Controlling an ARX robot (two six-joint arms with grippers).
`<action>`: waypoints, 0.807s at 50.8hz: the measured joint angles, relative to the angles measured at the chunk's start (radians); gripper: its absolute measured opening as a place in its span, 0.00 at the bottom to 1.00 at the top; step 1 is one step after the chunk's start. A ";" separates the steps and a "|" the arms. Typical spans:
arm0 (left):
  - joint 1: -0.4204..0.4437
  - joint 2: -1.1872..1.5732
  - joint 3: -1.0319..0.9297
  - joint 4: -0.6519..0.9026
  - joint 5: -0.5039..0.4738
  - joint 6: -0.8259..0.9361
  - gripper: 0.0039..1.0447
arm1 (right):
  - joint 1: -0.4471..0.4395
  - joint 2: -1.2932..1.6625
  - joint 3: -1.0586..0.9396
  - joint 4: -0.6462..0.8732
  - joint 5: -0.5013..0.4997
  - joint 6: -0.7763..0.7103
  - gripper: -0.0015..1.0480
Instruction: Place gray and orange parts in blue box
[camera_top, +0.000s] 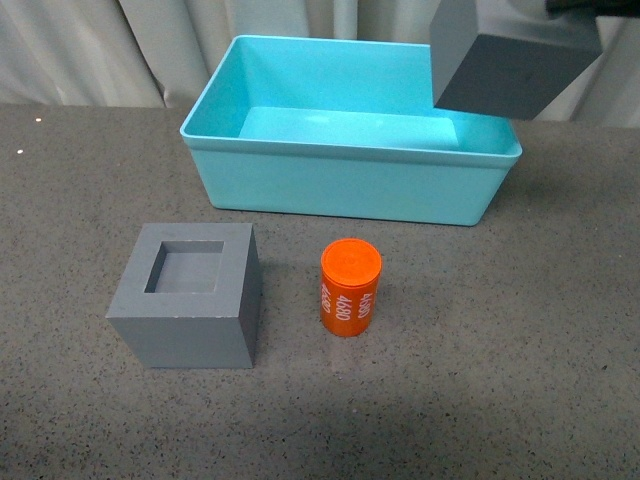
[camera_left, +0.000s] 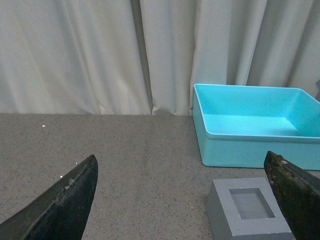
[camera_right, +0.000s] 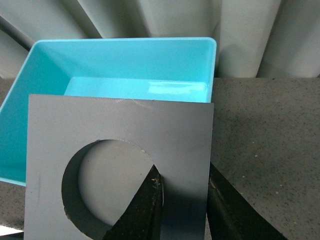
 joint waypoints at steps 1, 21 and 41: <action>0.000 0.000 0.000 0.000 0.000 0.000 0.94 | 0.002 0.021 0.014 -0.001 0.000 0.000 0.17; 0.000 0.000 0.000 0.000 0.000 0.000 0.94 | 0.033 0.267 0.187 -0.055 0.006 -0.001 0.17; 0.000 0.000 0.000 0.000 0.000 0.000 0.94 | 0.061 0.459 0.383 -0.211 0.047 0.000 0.17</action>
